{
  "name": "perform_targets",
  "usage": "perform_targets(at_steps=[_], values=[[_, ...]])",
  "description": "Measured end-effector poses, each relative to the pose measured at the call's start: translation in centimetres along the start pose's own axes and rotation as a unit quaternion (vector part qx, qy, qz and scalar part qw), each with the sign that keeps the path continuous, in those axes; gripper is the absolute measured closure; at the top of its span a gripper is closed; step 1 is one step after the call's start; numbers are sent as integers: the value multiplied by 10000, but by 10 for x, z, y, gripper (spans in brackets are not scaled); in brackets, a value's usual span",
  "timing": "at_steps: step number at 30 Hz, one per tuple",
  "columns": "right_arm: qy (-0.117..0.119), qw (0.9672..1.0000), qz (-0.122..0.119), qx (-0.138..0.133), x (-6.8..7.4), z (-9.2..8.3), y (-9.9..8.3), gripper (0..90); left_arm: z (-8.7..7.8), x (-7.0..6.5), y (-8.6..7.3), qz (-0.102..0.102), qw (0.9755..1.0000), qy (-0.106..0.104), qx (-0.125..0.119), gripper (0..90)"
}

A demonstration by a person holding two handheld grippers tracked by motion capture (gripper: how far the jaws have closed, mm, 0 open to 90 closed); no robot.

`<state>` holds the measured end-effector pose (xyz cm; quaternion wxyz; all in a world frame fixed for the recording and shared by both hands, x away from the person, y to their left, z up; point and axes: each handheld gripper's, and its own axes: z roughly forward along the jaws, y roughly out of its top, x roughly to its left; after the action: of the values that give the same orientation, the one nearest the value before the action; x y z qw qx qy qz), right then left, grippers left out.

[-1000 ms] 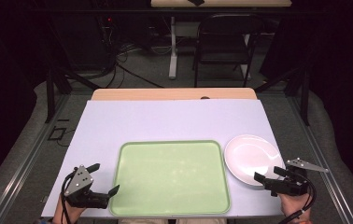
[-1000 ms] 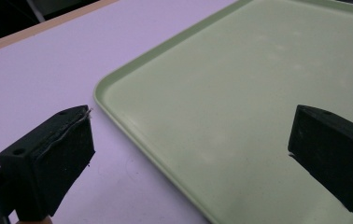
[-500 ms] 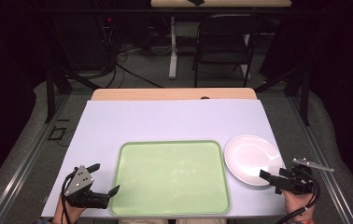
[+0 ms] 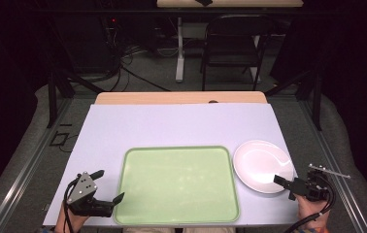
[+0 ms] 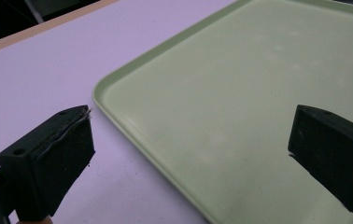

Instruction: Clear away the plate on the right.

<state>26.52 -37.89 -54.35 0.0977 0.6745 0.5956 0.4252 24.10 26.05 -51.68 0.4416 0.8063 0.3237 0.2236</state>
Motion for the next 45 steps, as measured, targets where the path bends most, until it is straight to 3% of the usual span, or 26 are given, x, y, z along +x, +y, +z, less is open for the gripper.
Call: perform_targets(at_steps=[4, 11, 20, 25, 28, 29, 30, 31, 32, 34, 35, 36, 44, 45], values=[[-54, 9999, 101, -9, -2, 1, 0, 15, 0, 0, 0, 0, 10000, -6, 4, 0], [-173, 9988, 453, -69, -10, 4, 1, 132, 1, 1, 0, -9, 10000, 13, 19, 0], [-219, 9933, 1094, -311, -22, 8, 3, 300, 1, 1, 0, -27, 10000, 10, 5, 0], [-199, 9866, 1530, -530, -27, 11, 3, 427, 1, 1, 0, -31, 10000, 1, 12, 0], [-192, 9846, 1642, -571, -29, 11, 2, 463, 1, 1, 0, -39, 10000, -4, 5, 0], [-131, 9812, 1817, -632, -31, 13, 1, 511, 1, 1, 0, -42, 10000, 2, 5, 0], [-131, 9812, 1817, -632, -31, 13, 1, 511, 1, 1, 0, -42, 10000, 2, 5, 0], [26, 9736, 2160, -734, -33, 15, 0, 546, 1, 1, 0, -50, 10000, 1, 4, 0], [-4, 9756, 2062, -754, -37, 15, -1, 565, 1, 1, 0, -50, 10000, 5, 3, 0], [84, 9694, 2328, -780, -37, 15, -1, 597, 1, 1, 0, -52, 10000, 2, 2, 0], [23, 9721, 2200, -812, -39, 16, -2, 609, 1, 1, 0, -51, 10000, 3, 5, 0], [55, 9693, 2316, -819, -39, 16, -2, 624, 1, 1, 0, -42, 10000, 3, 11, 0], [-167, 9700, 2279, -826, -39, 18, -2, 734, 1, 1, 0, -42, 10000, -2, 14, 0], [-202, 9688, 2332, -821, -39, 19, -3, 779, 1, 1, 0, -52, 10000, -2, 11, 0]])
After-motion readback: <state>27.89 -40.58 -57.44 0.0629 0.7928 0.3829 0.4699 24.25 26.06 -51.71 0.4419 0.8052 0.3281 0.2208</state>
